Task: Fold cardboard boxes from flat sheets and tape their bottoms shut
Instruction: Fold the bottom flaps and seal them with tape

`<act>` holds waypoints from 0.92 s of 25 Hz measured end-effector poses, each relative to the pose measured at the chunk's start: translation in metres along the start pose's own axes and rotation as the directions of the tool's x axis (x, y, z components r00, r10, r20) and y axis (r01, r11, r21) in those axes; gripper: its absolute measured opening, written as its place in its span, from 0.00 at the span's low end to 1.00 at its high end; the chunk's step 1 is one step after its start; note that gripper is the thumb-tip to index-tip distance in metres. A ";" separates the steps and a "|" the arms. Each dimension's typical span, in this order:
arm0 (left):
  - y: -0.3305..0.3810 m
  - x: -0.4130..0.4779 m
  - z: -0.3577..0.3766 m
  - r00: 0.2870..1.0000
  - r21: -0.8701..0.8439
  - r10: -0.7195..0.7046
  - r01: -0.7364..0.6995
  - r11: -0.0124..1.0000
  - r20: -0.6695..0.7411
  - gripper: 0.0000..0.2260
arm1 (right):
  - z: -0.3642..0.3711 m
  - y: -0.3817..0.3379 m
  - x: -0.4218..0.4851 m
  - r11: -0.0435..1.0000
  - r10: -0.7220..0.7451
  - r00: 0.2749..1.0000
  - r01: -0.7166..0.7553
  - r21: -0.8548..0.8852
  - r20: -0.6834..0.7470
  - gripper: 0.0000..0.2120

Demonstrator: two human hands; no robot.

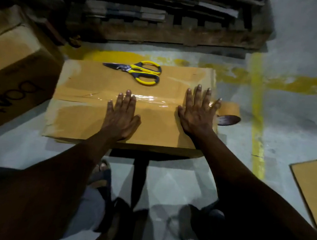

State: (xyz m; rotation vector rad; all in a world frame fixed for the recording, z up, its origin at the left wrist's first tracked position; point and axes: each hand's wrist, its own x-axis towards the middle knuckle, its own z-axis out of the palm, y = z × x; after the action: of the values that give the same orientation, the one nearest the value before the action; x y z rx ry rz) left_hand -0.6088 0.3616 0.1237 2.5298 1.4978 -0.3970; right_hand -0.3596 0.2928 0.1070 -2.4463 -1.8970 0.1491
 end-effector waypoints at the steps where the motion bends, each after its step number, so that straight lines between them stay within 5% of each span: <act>1: -0.017 -0.003 0.000 0.999 -0.016 -0.038 0.038 0.999 0.009 0.31 | 0.000 -0.017 0.005 0.998 -0.065 0.998 0.064 0.013 0.019 0.33; 8: -0.083 -0.011 0.001 0.965 -0.091 -0.264 0.263 0.961 0.005 0.32 | -0.008 -0.112 0.066 0.979 -0.201 0.974 0.199 0.031 0.103 0.32; 14: -0.072 -0.010 -0.006 0.901 -0.146 -0.433 0.431 0.890 0.022 0.33 | -0.037 -0.117 0.079 0.995 -0.085 0.996 0.087 -0.047 0.035 0.17; 16: -0.048 -0.005 -0.012 0.941 -0.115 -0.337 0.340 0.934 0.044 0.33 | -0.043 -0.113 0.069 1.000 -0.008 0.999 0.009 -0.028 0.051 0.16; 19: -0.001 0.004 -0.028 0.988 -0.064 -0.084 0.093 0.994 0.133 0.34 | -0.050 -0.094 0.049 0.969 0.134 0.972 -0.169 0.179 0.193 0.26; 23: 0.054 0.005 -0.055 0.931 0.001 0.195 -0.206 0.979 0.308 0.34 | -0.070 -0.056 0.022 0.965 0.154 0.943 -0.207 0.158 0.295 0.26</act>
State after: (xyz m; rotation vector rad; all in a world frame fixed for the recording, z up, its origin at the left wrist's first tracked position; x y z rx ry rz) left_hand -0.5511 0.3551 0.1749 2.4720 1.1172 -0.7473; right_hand -0.4008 0.3301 0.1808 -2.5756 -1.6490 0.6841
